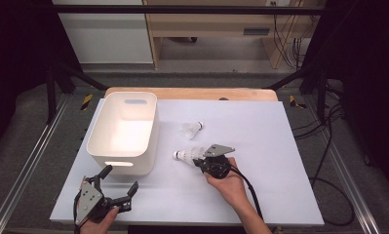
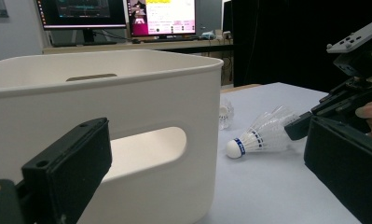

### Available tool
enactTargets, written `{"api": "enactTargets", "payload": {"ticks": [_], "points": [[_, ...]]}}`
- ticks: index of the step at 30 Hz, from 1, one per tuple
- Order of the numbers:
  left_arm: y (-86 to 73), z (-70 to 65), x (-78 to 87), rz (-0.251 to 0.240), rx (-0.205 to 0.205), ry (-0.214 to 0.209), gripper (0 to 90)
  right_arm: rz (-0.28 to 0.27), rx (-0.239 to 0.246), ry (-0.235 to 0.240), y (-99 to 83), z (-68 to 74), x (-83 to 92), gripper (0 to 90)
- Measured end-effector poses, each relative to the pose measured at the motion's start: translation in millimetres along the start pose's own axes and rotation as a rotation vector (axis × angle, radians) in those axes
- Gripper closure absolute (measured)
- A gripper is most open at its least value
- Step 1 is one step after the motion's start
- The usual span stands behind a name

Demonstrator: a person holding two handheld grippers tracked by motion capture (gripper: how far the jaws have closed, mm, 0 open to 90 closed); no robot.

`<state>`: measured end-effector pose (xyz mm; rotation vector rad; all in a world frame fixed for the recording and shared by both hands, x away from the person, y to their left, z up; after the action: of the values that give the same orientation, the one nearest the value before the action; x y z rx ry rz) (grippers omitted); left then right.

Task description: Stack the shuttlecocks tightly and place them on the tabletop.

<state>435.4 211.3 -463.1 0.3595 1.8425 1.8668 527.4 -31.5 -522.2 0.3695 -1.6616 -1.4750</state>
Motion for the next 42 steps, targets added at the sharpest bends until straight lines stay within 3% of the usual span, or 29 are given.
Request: {"api": "enactTargets", "payload": {"ticks": [23, 42], "points": [[0.1, -0.1, -0.1, 0.000, 0.002, -0.001, 0.9, 0.018, 0.017, 0.022, -3.3, 7.5, -5.6, 87.4], [0.3, 0.7, 0.3, -0.001, 0.000, -0.002, 0.9, 0.055, 0.032, 0.002, -5.0, 12.8, 8.2, 57.5]]}}
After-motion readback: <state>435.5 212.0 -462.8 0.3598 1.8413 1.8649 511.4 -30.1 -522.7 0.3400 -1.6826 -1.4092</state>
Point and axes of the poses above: each handheld gripper's, and its own axes: x roughly backward along the jaws, y roughly out of its top, z roughly to its left, the point moved 9 cm from there along -x, roughly forward along the jaws, and after that the axes turned 10 degrees about -z, right-handed, at the moved point
